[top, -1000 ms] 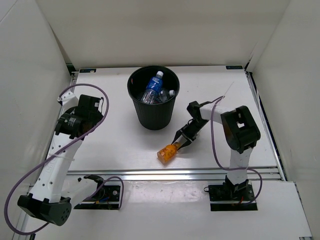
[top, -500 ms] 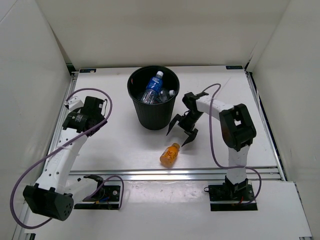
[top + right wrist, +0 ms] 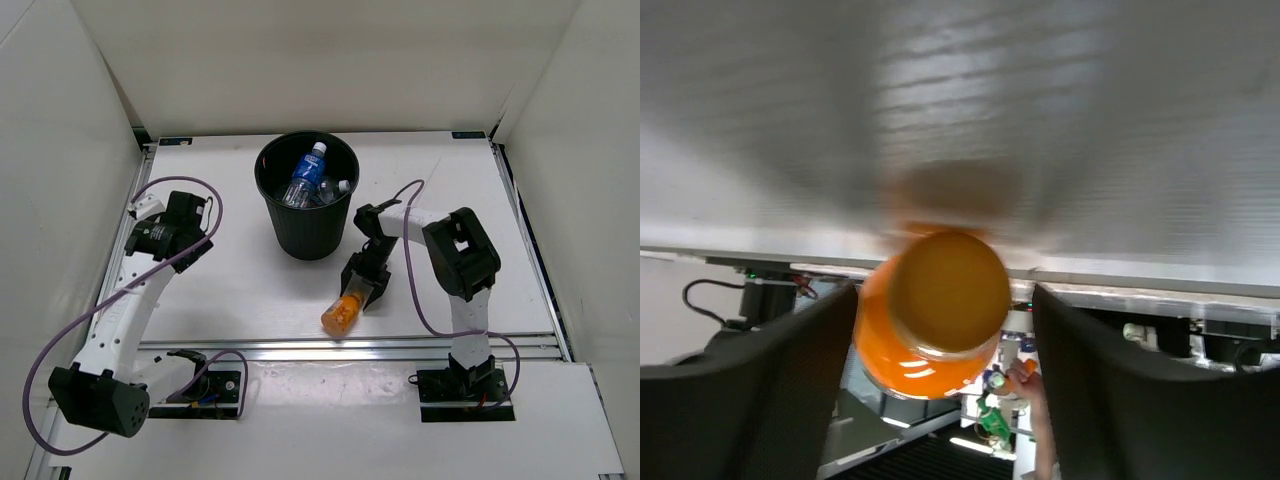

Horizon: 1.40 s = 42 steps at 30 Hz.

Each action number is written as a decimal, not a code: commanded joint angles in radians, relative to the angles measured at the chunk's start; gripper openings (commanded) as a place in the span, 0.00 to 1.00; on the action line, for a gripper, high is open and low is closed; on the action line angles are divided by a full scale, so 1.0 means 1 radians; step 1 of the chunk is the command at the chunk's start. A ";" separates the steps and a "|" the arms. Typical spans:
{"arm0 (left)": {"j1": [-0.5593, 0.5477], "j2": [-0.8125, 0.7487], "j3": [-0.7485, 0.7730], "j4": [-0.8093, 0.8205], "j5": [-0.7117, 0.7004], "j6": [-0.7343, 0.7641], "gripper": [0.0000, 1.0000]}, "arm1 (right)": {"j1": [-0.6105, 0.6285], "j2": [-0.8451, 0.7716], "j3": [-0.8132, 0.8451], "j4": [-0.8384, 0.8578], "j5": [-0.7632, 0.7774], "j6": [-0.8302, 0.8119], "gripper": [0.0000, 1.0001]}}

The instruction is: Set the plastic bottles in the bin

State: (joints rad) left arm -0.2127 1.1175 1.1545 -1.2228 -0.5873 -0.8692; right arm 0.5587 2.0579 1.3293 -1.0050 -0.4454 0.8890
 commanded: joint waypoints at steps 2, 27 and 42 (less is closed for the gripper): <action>0.009 -0.074 -0.026 -0.026 -0.005 -0.019 1.00 | 0.006 0.031 -0.062 0.009 -0.012 0.028 0.61; 0.009 0.215 -0.007 0.218 0.224 -0.051 1.00 | -0.190 -0.361 0.765 -0.457 0.304 -0.099 0.00; 0.009 0.536 0.203 0.227 0.336 -0.022 1.00 | -0.200 -0.202 1.120 -0.115 0.111 -0.157 0.07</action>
State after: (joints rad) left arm -0.2104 1.6165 1.3090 -1.0164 -0.2943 -0.9073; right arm 0.3553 1.8240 2.3722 -1.2404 -0.2932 0.7765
